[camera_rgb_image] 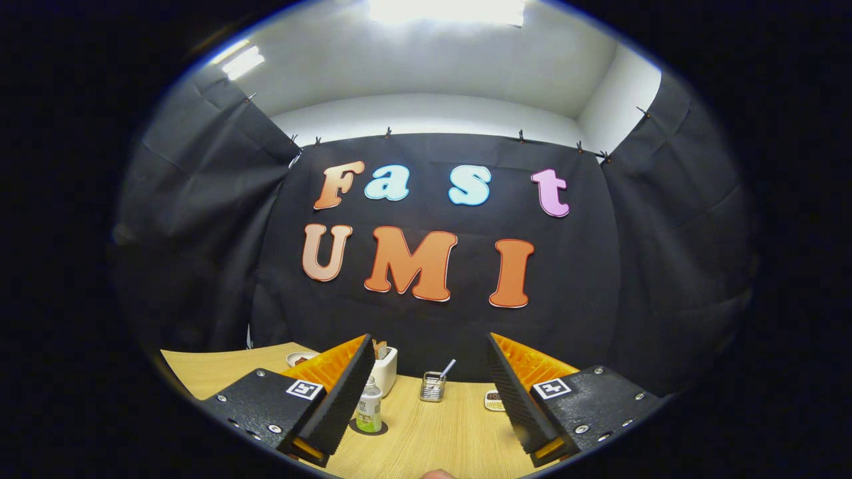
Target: Take the bottle from table, then pour the juice into the cup, finally place the bottle on the coaster
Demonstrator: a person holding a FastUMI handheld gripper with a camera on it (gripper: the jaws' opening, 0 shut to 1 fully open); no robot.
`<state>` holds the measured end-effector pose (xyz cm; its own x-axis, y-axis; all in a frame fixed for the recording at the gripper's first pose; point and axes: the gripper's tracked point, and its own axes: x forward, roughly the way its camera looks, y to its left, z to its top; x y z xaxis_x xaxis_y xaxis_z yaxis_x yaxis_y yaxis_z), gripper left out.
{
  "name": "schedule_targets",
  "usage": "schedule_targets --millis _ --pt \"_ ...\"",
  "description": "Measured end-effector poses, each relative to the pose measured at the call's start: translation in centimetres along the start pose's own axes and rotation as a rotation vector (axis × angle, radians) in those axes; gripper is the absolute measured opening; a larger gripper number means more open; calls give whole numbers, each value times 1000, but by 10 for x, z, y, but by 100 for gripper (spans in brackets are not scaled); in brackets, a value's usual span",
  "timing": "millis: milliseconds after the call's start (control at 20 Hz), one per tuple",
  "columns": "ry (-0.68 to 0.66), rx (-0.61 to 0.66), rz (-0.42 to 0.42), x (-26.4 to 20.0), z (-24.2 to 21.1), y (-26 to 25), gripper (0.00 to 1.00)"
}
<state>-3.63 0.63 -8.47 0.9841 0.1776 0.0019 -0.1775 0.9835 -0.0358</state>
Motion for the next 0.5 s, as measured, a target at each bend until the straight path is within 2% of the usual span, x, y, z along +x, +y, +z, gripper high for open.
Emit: schedule_targets --millis 500 --pt "-25 35 -1 -1 20 5 99"
